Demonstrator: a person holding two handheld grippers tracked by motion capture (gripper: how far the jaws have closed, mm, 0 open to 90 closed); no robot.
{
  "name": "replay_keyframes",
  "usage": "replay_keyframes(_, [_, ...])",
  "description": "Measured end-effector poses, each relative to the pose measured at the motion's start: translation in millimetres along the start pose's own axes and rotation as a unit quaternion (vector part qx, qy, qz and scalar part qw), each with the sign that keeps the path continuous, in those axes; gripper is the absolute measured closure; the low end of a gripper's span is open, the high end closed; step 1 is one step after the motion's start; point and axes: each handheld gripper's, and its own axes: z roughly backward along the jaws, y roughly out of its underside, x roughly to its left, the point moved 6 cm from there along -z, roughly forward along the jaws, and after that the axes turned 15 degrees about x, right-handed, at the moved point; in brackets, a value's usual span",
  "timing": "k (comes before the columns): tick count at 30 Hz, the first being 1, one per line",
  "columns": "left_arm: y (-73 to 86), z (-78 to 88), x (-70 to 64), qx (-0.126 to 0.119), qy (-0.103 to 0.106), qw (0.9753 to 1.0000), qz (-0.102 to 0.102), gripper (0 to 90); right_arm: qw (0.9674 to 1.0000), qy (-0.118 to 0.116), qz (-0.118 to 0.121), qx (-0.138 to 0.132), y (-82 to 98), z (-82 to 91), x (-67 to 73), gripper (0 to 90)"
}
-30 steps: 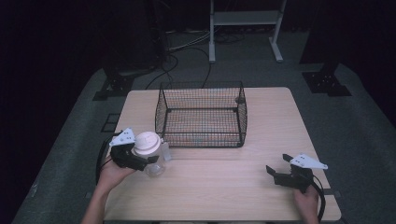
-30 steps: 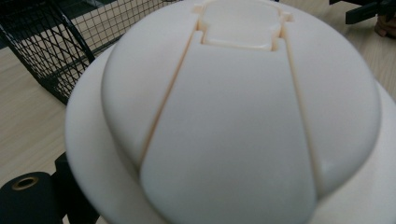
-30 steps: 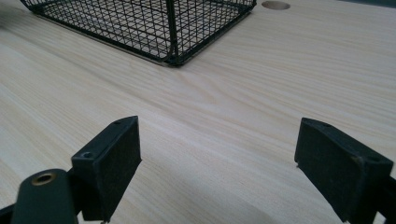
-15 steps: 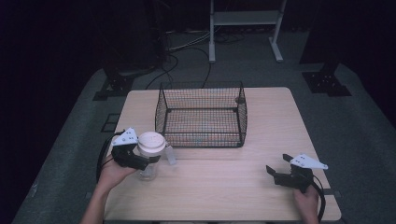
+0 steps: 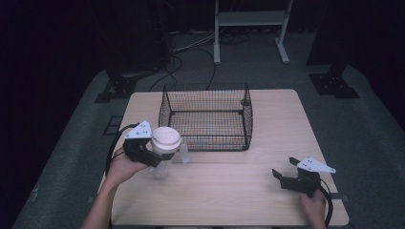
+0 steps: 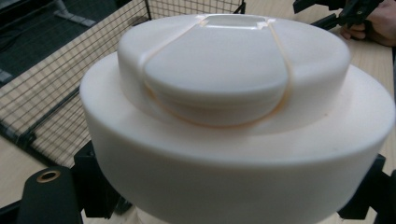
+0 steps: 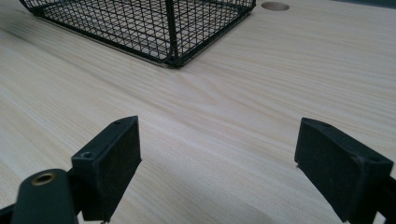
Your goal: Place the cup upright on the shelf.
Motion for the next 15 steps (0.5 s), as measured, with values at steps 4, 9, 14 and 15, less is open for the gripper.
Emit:
replay_keyframes(4, [-18.3, -2.5, -2.3, 0.001, 0.008, 0.9999, -0.012, 15.1, 1.0, -0.001, 0.0, -0.001, 0.0, 0.2, -0.2, 13.5])
replay_keyframes(9, [-41.9, -4.2, -4.4, -0.002, 0.018, 0.9995, -0.027, 15.1, 1.0, -0.002, -0.004, -0.002, -0.1, 0.5, 0.1, 13.5])
replay_keyframes(14, [-65.7, -4.0, -4.2, -0.011, 0.031, 0.9988, -0.035, 15.1, 1.0, -0.003, -0.002, -0.002, 0.0, 0.7, -0.4, 13.5])
replay_keyframes(15, [-70.7, -3.8, -3.8, -0.014, 0.034, 0.9986, -0.038, 15.1, 1.0, -0.004, -0.004, -0.004, -0.3, 0.6, -0.1, 13.5])
